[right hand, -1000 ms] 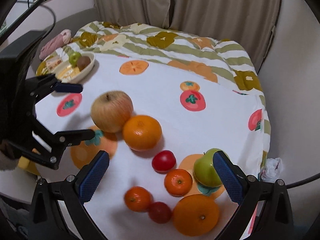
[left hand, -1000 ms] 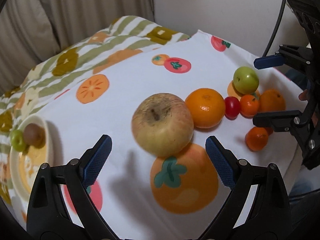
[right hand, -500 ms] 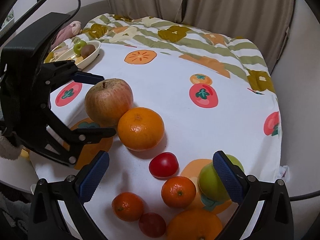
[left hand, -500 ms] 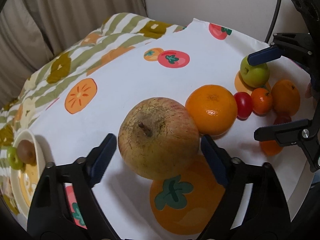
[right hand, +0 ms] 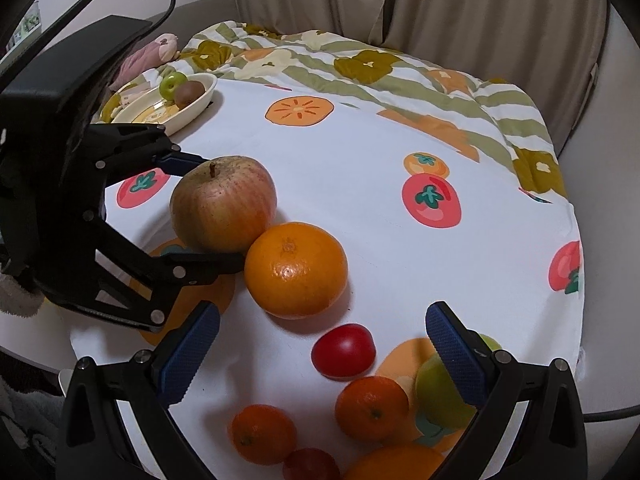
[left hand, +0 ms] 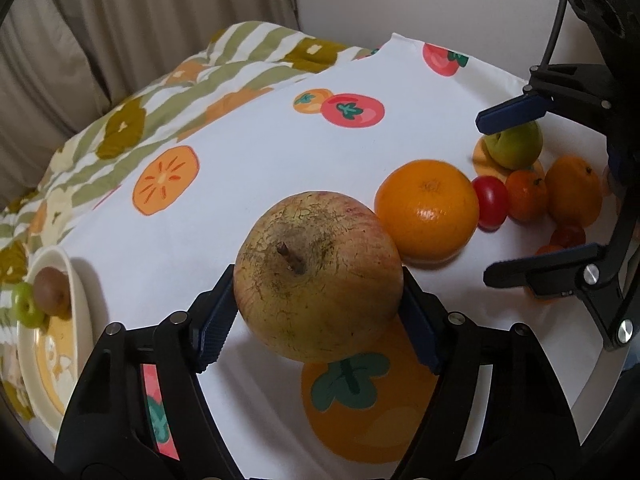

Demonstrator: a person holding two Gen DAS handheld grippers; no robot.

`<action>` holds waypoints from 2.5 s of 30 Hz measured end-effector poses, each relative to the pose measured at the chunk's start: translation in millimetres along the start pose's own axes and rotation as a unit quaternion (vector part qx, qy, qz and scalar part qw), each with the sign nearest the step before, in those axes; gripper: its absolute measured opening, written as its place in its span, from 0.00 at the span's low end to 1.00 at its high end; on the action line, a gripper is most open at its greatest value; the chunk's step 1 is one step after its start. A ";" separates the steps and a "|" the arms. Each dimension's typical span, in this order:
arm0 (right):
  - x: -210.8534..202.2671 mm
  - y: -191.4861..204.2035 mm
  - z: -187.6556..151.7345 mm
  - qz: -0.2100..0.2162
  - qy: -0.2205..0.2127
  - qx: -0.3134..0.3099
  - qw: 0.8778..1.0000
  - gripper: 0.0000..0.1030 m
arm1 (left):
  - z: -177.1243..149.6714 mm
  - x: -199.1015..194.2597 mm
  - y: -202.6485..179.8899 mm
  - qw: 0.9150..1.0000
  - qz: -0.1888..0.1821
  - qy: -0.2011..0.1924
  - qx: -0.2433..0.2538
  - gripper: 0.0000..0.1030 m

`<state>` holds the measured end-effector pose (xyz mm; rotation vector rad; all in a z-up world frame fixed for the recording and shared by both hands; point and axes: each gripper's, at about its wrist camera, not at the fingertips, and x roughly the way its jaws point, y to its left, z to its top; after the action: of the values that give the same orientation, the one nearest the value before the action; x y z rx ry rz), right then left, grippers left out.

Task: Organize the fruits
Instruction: 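Grasp the red-yellow apple with the left tool while the right tool grasps the orange, then carry the apple with the left tool while the right tool carries the orange to the bowl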

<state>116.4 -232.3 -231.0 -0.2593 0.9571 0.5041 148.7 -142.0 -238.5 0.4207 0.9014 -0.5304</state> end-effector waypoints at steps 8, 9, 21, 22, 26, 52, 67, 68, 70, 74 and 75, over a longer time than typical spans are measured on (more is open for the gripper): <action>12.1 4.1 5.3 0.009 0.010 -0.008 1.000 0.93 | -11.2 -7.9 5.2 1.000 0.015 0.010 -0.017 0.77; 13.9 5.1 5.7 0.010 0.011 -0.009 1.000 0.93 | -12.7 -9.1 4.4 1.000 0.021 0.012 -0.017 0.77; 29.5 15.9 12.6 0.026 0.020 -0.022 0.999 0.70 | -22.6 -15.6 4.7 0.998 0.041 0.019 -0.044 0.77; 30.6 16.2 12.7 0.022 0.022 -0.023 0.999 0.67 | -23.7 -16.3 5.4 0.998 0.041 0.020 -0.047 0.77; 32.5 12.7 13.8 0.019 0.027 -0.016 0.999 0.54 | -27.3 -19.0 7.5 0.997 0.047 0.021 -0.054 0.77; -22.9 65.5 73.7 0.037 -0.018 0.007 0.999 0.54 | -36.9 -120.6 91.2 0.987 0.100 -0.014 -0.128 0.77; 6.9 139.2 155.6 0.054 -0.029 0.019 0.998 0.54 | -73.4 -132.1 212.1 0.982 0.112 -0.002 -0.151 0.77; 13.4 144.4 160.9 0.054 -0.027 0.024 0.998 0.54 | -76.8 -129.2 219.3 0.982 0.110 0.000 -0.151 0.77; 24.1 152.2 168.5 0.053 -0.023 0.031 0.998 0.54 | -81.5 -121.2 234.4 0.983 0.105 0.004 -0.150 0.77; 41.8 165.0 179.0 0.051 -0.014 0.048 0.997 0.54 | -91.1 -103.4 258.9 0.986 0.098 0.010 -0.137 0.77; 45.9 168.5 181.5 0.050 -0.012 0.052 0.997 0.54 | -93.6 -97.3 264.1 0.987 0.098 0.013 -0.131 0.77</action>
<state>180.2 2.8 -166.6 -0.1106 0.9731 0.5466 198.3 144.1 -178.2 0.2739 0.9295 -0.2230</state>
